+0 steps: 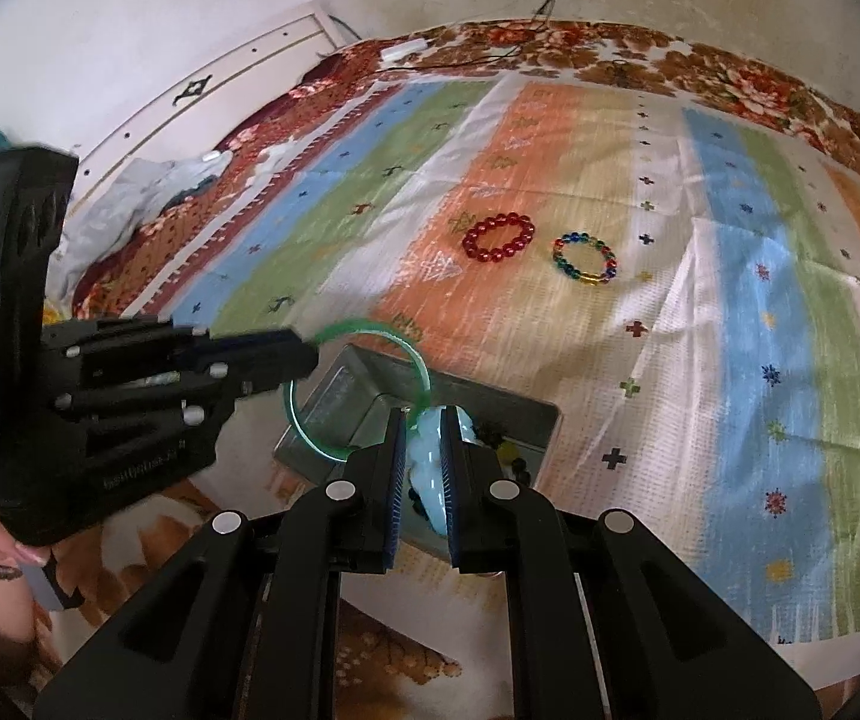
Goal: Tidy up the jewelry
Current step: 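Open both grippers over the tin, releasing bangle and light-blue bracelet, then move both tools to the red bead and multicolour bead bracelets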
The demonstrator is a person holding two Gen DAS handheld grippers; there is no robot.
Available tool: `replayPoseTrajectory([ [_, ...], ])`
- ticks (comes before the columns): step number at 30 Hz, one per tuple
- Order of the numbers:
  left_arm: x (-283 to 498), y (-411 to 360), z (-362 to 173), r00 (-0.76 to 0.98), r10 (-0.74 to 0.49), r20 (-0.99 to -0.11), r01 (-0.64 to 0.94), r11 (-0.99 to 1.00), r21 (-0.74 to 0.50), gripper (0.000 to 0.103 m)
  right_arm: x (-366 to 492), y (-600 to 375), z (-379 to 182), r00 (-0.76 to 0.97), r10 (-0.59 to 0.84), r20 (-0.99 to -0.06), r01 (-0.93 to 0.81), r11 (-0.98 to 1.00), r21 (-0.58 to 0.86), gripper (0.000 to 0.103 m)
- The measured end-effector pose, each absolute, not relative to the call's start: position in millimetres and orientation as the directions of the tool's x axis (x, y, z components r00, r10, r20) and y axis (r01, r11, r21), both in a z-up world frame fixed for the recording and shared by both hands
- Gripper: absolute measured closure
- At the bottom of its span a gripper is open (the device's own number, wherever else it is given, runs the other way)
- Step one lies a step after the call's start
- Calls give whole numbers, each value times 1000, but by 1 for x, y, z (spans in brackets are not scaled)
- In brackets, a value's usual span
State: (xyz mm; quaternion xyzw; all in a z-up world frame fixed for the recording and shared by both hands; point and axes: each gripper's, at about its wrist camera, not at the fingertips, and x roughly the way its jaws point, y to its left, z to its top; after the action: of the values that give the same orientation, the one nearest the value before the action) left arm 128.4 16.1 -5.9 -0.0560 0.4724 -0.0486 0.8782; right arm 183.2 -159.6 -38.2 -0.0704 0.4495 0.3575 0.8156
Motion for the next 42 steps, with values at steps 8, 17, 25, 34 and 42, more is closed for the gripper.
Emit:
replayPoseTrajectory([
  [8, 130, 28, -6, 571, -38, -820, -34, 997, -70, 63, 192, -167, -39, 365, 503, -783, -612, 763, 205, 60],
  [17, 140, 43, -7, 574, 1, -819, -88, 994, -61, 53, 201, -170, -43, 430, 431, -794, -567, 813, 134, 57],
  [25, 154, 47, -8, 575, 17, -818, -104, 993, -52, 46, 211, -170, -47, 450, 409, -794, -544, 830, 119, 55],
  [34, 180, 52, -8, 585, 29, -811, -100, 994, -36, 44, 233, -159, -50, 492, 369, -789, -530, 846, 65, 51],
  [42, 200, 58, -8, 584, 55, -810, -109, 994, -11, 37, 259, -153, -58, 501, 340, -796, -511, 858, 45, 50],
])
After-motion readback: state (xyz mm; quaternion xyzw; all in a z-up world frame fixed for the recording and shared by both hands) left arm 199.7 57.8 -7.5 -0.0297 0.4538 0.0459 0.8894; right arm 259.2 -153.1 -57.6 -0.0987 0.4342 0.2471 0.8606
